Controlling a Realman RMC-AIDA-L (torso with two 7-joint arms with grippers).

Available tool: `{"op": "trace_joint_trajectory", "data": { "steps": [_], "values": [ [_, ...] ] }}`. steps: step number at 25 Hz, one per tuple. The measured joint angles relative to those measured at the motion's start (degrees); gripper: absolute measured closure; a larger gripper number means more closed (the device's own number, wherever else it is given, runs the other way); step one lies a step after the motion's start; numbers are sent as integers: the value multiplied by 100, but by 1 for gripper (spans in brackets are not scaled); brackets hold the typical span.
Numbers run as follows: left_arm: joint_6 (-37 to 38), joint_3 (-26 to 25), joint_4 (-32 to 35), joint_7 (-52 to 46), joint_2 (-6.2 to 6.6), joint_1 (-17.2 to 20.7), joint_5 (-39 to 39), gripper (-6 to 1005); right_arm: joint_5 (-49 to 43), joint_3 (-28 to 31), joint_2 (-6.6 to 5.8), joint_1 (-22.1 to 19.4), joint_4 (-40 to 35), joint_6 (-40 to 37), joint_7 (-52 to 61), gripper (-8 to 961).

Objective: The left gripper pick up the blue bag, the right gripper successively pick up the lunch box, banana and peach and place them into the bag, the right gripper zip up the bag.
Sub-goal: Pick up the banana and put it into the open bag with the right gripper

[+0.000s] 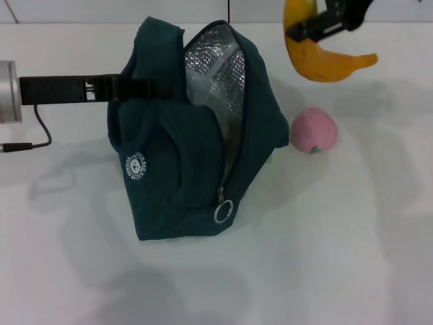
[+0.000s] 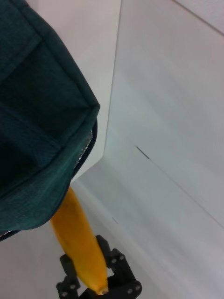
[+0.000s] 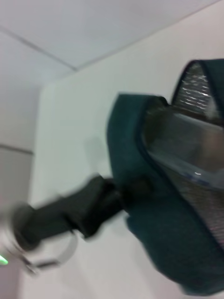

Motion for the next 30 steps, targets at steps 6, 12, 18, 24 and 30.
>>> {"op": "trace_joint_trajectory", "data": {
  "steps": [6,12,18,24,30],
  "values": [
    [-6,-19,0,-42,29,27,-40,958,436,496,-81,16,34,31,630,507],
    [-17,-23,35,-52,34,-7,-41,958,1085,1011,-233,37,366,209,988,507],
    [-45,-25,31,-37,35,-38,-52,958,1992,1101,-416,41,1286,474,1075,507],
    [-45,-25,15,-44,35,-51,-120,958,2611,1112,-486,-26,1792,629,1009,506],
    [-32,-24,-5,-55,78,-27,-310,958,3107,1117,-457,-214,1985,792,932,506]
  ]
}}
